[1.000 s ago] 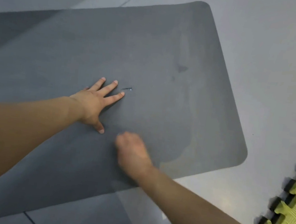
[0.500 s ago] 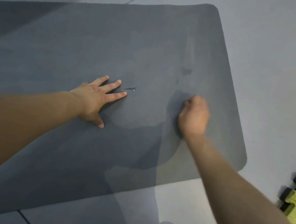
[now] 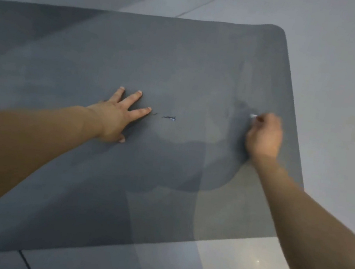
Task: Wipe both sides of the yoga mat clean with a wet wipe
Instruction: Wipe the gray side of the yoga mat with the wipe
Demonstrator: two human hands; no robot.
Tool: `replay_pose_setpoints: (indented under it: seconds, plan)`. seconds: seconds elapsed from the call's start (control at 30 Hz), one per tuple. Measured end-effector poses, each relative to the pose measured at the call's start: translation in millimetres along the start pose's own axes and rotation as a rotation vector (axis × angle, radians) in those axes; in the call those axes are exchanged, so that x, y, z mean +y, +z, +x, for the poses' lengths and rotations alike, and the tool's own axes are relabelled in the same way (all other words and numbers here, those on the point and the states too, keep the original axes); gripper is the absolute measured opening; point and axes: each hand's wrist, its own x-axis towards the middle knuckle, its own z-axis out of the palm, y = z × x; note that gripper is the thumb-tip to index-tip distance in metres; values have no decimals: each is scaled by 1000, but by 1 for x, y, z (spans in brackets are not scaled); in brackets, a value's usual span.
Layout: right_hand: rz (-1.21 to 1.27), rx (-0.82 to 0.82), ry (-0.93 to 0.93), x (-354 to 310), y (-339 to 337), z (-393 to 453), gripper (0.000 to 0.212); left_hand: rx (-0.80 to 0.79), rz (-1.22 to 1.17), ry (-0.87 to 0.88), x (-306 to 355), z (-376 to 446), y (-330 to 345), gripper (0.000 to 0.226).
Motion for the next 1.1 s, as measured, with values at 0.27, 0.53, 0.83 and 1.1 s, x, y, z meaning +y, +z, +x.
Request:
replay_pose_setpoints:
  seconds: [0.27,0.53,0.83,1.1]
  plan:
    - [149,-228,-375,-135,60,-100,18,-53,-64,-80,1,4,-12,124]
    - [166,-392,-721,-130,48,-60,27,-32,-121,-80,-14,7,-19,109]
    - [16,-17,5,-54,28,38,3,-11,-197,-175,-37,17,-21,147]
    - [167,-487,-709,-216,81,-76,19,-140,-240,-419,-35,16,-32,160]
